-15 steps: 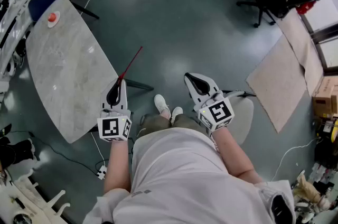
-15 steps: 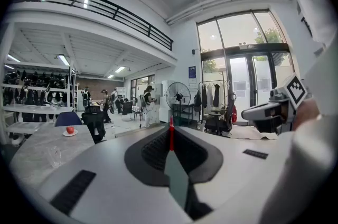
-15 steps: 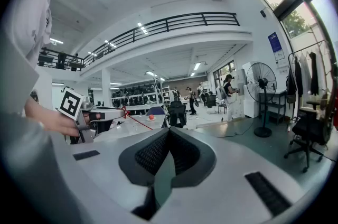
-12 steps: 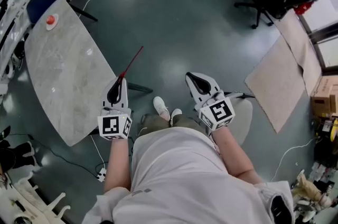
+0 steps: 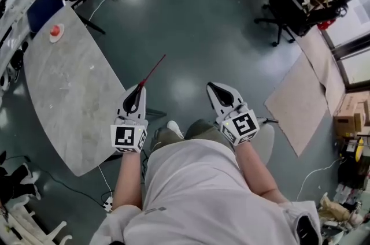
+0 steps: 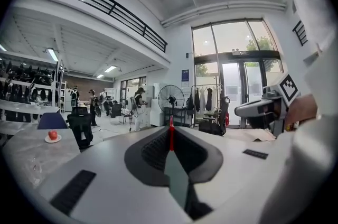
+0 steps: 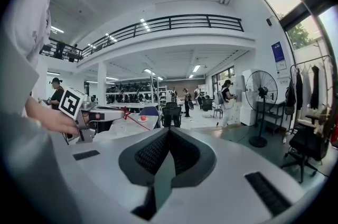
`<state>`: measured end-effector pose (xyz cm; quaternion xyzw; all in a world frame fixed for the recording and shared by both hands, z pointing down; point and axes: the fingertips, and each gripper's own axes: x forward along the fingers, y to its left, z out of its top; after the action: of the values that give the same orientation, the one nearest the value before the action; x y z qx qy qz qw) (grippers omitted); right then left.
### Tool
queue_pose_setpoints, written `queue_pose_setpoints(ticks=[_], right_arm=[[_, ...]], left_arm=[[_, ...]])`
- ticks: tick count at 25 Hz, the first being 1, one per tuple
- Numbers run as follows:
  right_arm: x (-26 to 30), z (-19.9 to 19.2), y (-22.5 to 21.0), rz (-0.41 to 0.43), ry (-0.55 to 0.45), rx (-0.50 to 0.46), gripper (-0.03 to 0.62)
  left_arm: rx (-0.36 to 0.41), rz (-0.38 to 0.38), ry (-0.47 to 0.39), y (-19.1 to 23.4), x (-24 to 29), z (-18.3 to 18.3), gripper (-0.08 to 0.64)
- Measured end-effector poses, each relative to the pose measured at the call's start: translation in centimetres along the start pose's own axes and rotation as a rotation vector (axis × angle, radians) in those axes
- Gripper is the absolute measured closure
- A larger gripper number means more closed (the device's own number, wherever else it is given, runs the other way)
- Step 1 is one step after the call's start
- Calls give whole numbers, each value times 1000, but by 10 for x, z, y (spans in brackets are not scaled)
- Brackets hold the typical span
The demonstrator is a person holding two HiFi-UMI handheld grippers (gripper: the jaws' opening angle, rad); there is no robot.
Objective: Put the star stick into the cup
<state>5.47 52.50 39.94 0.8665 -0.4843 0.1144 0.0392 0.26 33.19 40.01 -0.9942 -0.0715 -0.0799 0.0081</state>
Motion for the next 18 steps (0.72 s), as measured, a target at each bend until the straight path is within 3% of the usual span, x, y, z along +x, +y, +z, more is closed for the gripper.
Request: queue_pose_setpoints(ticks=[5, 12, 18], right_arm=[[37, 5, -14, 6, 18, 5, 581], [115, 15, -36, 88, 25, -10, 581], [203, 33, -58, 221, 19, -10, 581]], left_arm=[[-6, 18, 21, 28, 14, -6, 543], [-23, 92, 47, 75, 48, -13, 543], [-23, 225, 70, 130, 79, -7, 543]])
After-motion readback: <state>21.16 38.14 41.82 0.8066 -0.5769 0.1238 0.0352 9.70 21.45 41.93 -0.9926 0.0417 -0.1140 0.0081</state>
